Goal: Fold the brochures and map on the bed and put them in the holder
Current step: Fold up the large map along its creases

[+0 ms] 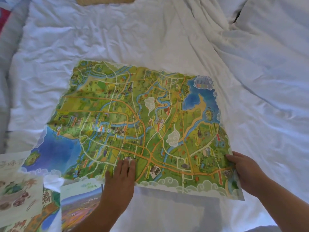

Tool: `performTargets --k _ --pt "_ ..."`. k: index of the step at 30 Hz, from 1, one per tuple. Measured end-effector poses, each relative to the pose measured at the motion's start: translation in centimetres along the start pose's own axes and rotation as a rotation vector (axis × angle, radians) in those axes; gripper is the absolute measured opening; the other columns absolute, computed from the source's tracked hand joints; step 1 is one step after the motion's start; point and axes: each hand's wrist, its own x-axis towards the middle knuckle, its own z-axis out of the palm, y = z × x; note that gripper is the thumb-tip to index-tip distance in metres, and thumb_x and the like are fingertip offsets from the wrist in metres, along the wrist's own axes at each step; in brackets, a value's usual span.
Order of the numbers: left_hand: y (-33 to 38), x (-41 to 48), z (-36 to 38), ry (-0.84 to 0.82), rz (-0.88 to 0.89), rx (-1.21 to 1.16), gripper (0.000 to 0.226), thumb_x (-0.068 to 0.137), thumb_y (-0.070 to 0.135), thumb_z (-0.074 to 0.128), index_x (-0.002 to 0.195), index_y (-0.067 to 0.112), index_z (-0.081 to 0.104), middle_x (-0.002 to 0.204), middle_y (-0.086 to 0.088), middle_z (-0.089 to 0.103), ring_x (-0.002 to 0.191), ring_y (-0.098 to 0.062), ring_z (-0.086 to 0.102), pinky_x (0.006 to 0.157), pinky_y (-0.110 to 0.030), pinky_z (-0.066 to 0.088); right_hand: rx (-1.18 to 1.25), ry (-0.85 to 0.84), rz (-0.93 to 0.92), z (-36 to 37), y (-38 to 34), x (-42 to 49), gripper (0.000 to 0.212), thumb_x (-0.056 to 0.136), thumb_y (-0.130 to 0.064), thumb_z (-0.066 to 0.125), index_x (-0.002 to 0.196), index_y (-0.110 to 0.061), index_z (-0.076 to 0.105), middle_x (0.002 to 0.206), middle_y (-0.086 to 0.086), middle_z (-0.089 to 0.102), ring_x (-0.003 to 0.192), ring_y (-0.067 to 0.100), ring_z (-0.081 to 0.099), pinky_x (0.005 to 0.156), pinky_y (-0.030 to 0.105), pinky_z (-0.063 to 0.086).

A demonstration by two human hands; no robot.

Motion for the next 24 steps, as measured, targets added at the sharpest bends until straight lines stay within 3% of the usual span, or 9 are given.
performTargets --k 3,9,13,17,21,24 --pt "-0.2 -0.2 -0.3 0.047 0.022 -0.001 0.074 0.042 -0.001 0.087 0.114 -0.002 0.070 0.116 -0.021 0.068 0.103 -0.038 0.068 0.068 -0.061 0.056 -0.050 0.029 0.001 0.0 0.1 0.1 0.020 0.099 -0.014 0.049 0.108 -0.004 0.064 0.092 0.025 0.073 0.078 0.045 0.072 0.070 0.057 0.058" --pt "-0.6 -0.8 -1.5 0.099 0.059 -0.007 0.075 0.047 0.002 0.084 0.120 0.000 0.067 0.124 -0.018 0.065 0.114 -0.036 0.063 0.078 -0.065 0.052 -0.118 0.095 0.017 0.3 0.2 -0.1 0.017 0.098 -0.013 0.052 0.107 -0.009 0.066 0.089 0.022 0.074 0.075 0.041 0.072 0.076 0.057 0.058" --pt "-1.0 -1.4 -2.2 0.125 0.039 -0.046 0.075 0.051 0.001 0.082 0.123 -0.001 0.065 0.129 -0.019 0.062 0.118 -0.038 0.059 0.080 -0.067 0.050 -0.109 0.074 0.069 0.4 0.5 -0.8 0.020 0.097 -0.016 0.052 0.110 -0.005 0.063 0.093 0.023 0.073 0.068 0.038 0.072 0.067 0.048 0.058" --pt "-1.6 -2.2 -2.3 0.148 0.045 -0.061 0.076 0.052 0.000 0.080 0.125 0.000 0.063 0.132 -0.018 0.060 0.122 -0.038 0.057 0.082 -0.066 0.050 -0.086 0.015 0.153 0.4 0.2 -1.5 0.032 0.096 -0.024 0.056 0.119 -0.001 0.057 0.105 0.026 0.071 0.082 0.044 0.071 0.071 0.058 0.058" --pt "-2.3 -3.1 -1.9 0.151 0.082 -0.028 0.063 0.066 0.007 0.059 0.129 0.003 0.061 0.134 -0.016 0.059 0.125 -0.037 0.055 0.085 -0.065 0.049 -0.089 0.002 0.112 0.7 -1.0 -1.8 0.030 0.097 -0.024 0.056 0.119 -0.002 0.059 0.111 0.028 0.068 0.097 0.048 0.066 0.084 0.067 0.051" --pt "-2.7 -3.2 -1.6 0.112 0.088 -0.026 0.073 0.056 0.004 0.076 0.127 0.003 0.063 0.132 -0.015 0.060 0.123 -0.036 0.057 0.085 -0.065 0.050 -0.111 0.001 0.059 1.2 -1.5 -2.0 0.024 0.098 -0.021 0.056 0.112 -0.002 0.061 0.108 0.028 0.069 0.098 0.050 0.066 0.087 0.071 0.047"
